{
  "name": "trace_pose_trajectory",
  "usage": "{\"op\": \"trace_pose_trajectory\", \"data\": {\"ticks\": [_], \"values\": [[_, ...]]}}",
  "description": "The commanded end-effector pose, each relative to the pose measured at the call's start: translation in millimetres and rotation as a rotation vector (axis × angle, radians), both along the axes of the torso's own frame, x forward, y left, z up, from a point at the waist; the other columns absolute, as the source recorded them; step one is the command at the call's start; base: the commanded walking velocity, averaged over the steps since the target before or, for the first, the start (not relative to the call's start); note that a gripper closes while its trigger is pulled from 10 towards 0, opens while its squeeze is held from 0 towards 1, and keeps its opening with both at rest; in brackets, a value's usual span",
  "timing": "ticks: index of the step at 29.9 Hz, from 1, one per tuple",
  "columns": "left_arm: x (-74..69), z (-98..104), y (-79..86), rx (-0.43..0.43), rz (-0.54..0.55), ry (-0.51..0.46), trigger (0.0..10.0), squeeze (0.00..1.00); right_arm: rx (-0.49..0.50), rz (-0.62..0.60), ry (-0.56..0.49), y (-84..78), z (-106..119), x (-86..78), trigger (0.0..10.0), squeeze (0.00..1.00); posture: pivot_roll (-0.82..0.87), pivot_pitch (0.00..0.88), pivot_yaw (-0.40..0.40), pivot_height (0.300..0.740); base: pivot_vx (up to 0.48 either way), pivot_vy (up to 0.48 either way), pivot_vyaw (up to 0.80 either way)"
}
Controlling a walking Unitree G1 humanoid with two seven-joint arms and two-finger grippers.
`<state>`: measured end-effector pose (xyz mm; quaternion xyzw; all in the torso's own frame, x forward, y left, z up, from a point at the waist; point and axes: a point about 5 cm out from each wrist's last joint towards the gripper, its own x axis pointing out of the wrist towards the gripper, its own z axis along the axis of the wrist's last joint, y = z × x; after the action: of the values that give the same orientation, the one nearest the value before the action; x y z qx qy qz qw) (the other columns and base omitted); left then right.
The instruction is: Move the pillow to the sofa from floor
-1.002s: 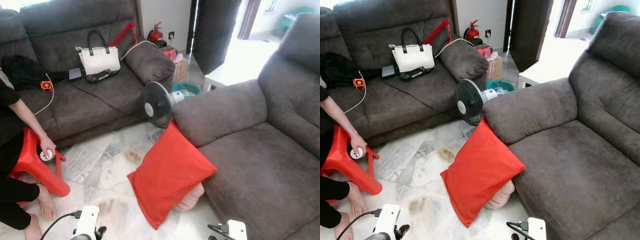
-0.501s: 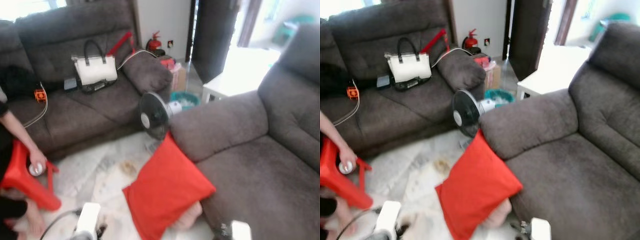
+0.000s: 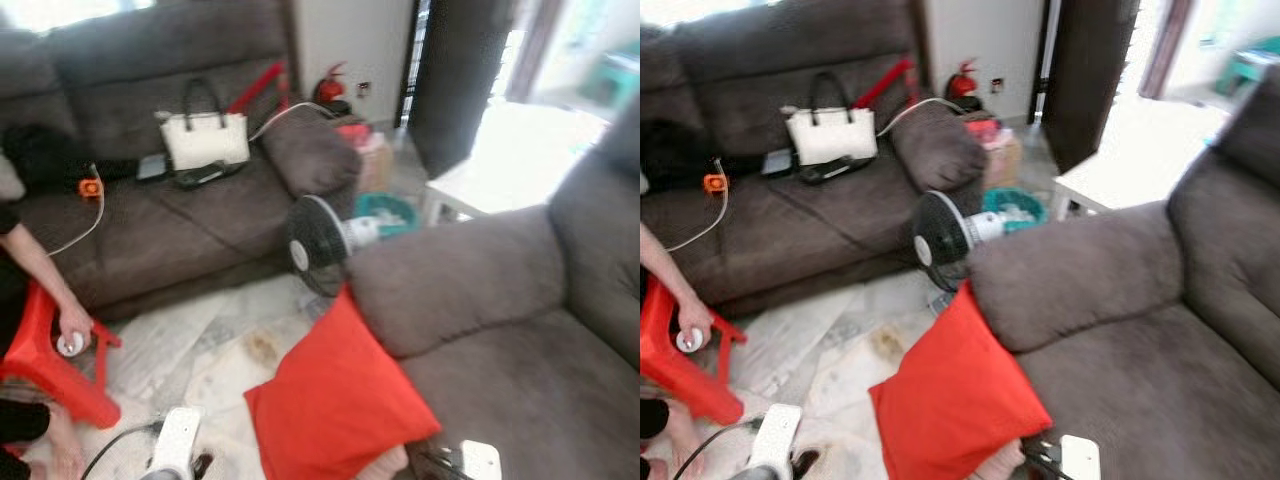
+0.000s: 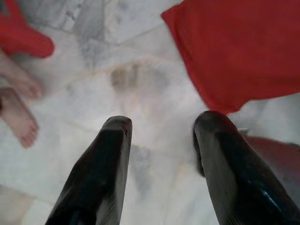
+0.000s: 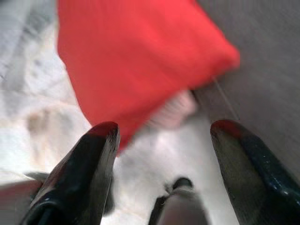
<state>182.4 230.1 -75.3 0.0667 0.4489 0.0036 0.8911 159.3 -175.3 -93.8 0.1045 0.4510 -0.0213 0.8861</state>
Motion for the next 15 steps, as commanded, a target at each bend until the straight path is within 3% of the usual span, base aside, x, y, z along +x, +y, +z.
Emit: {"op": "trace_pose_trajectory", "data": {"ticks": [1,8,15], "values": [[9.5,2.8,-8.9,-0.007,-0.035,-0.022,10.0,0.0,-0.029,-0.027,0.031,-13.7,-3.2,-11.7,10.0,0.0,0.08,0.0,0.008,0.74,0.326,0.0,0.0],[9.3,2.7,-9.2,-0.003,-0.036,-0.023,10.0,0.0,-0.03,-0.025,0.032,-14.2,-3.3,-12.3,10.0,0.0,0.08,0.0,0.006,0.74,0.326,0.0,0.0],[10.0,3.1,-9.2,-0.004,-0.028,-0.031,10.0,0.0,-0.038,-0.008,0.03,-14.5,-2.9,-11.5,10.0,0.0,0.08,0.0,0.002,0.74,0.0,0.0,0.0]]}}
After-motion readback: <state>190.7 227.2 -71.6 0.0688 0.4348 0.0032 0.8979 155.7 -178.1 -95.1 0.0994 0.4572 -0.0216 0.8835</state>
